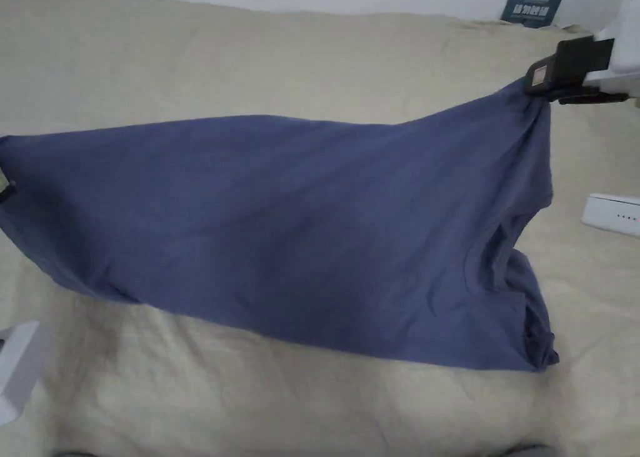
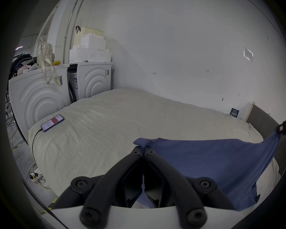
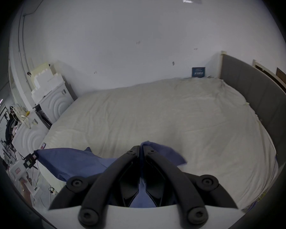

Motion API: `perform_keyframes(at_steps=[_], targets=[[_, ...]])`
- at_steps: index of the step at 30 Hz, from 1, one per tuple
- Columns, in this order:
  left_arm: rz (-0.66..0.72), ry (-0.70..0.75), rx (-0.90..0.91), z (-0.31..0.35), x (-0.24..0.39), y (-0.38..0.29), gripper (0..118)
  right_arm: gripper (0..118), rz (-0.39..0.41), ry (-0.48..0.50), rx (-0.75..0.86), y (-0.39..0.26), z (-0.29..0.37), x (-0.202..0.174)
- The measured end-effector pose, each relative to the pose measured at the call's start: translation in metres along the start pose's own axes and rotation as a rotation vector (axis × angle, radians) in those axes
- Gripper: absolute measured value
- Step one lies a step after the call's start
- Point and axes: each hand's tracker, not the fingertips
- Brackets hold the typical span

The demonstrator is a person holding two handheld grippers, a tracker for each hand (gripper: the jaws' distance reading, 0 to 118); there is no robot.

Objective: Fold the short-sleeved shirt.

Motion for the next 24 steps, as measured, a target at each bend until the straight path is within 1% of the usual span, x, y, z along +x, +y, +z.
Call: perform_keyframes(at_steps=[3, 5, 7, 11, 14, 15, 18, 21, 24], targets=[[0.013, -0.022, 0.017, 0.011, 0.001, 0.005, 0, 2, -0.033, -0.028, 0.054, -0.019, 0.039, 0.016], [0.024, -0.047, 0.027, 0.019, 0.003, 0.007, 0, 2, -0.071, -0.05, 0.097, -0.034, 0.061, 0.024], [0.026, -0.065, 0.031, 0.026, 0.006, 0.008, 0, 2, -0.113, -0.043, 0.132, -0.05, 0.078, 0.029], [0.016, -0.096, 0.034, 0.038, 0.013, 0.011, 0, 2, -0.14, -0.059, 0.172, -0.075, 0.102, 0.033], [0.018, -0.111, 0.044, 0.045, 0.016, 0.019, 0, 2, -0.134, -0.068, 0.192, -0.079, 0.115, 0.031], [0.017, -0.114, 0.05, 0.047, 0.017, 0.024, 0, 2, -0.135, -0.076, 0.2, -0.075, 0.118, 0.037], [0.033, -0.128, 0.073, 0.05, 0.019, 0.041, 0, 2, -0.128, -0.081, 0.228, -0.06, 0.125, 0.032], [0.034, -0.141, 0.106, 0.049, 0.025, 0.067, 0, 2, -0.065, -0.107, 0.253, -0.031, 0.125, 0.021], [0.036, -0.143, 0.122, 0.037, 0.034, 0.099, 0, 2, -0.023, -0.132, 0.263, 0.007, 0.118, 0.013]])
